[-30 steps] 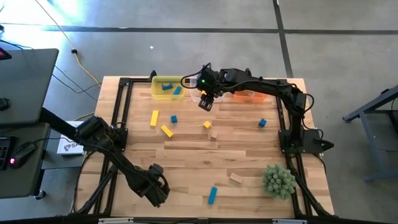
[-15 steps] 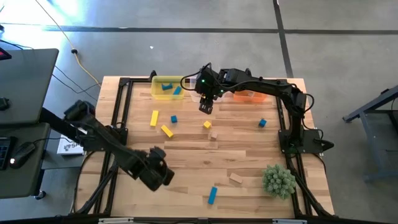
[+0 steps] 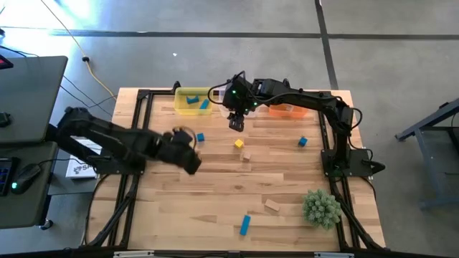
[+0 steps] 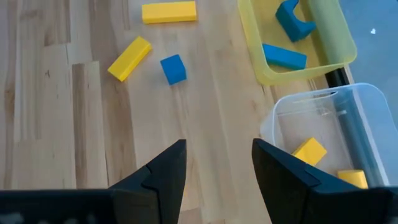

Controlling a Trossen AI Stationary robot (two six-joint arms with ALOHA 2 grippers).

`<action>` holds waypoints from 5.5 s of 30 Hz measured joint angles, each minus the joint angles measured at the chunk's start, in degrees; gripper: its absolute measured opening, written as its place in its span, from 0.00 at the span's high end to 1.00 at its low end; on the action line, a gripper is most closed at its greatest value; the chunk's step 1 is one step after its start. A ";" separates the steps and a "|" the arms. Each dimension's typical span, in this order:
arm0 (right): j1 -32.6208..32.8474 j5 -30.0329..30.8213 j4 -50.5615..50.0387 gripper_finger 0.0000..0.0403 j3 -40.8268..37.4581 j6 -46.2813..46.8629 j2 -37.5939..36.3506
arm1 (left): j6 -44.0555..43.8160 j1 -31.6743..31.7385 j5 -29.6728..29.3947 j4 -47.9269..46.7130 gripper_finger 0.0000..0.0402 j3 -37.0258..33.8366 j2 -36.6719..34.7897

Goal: Sort & place blocks by color
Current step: Put the brown block into the orange bin

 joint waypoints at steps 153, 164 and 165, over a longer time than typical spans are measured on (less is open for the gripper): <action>13.60 44.55 23.96 0.74 0.07 -5.19 -2.95 | 31.43 63.07 84.94 46.53 0.47 -0.02 -2.33; 12.22 48.91 10.19 0.74 0.07 3.19 -2.97 | 31.48 63.07 84.91 46.51 0.47 -0.02 -2.33; 11.78 49.05 8.15 0.74 0.07 3.65 -2.97 | 31.47 63.07 84.91 46.51 0.47 -0.02 -2.33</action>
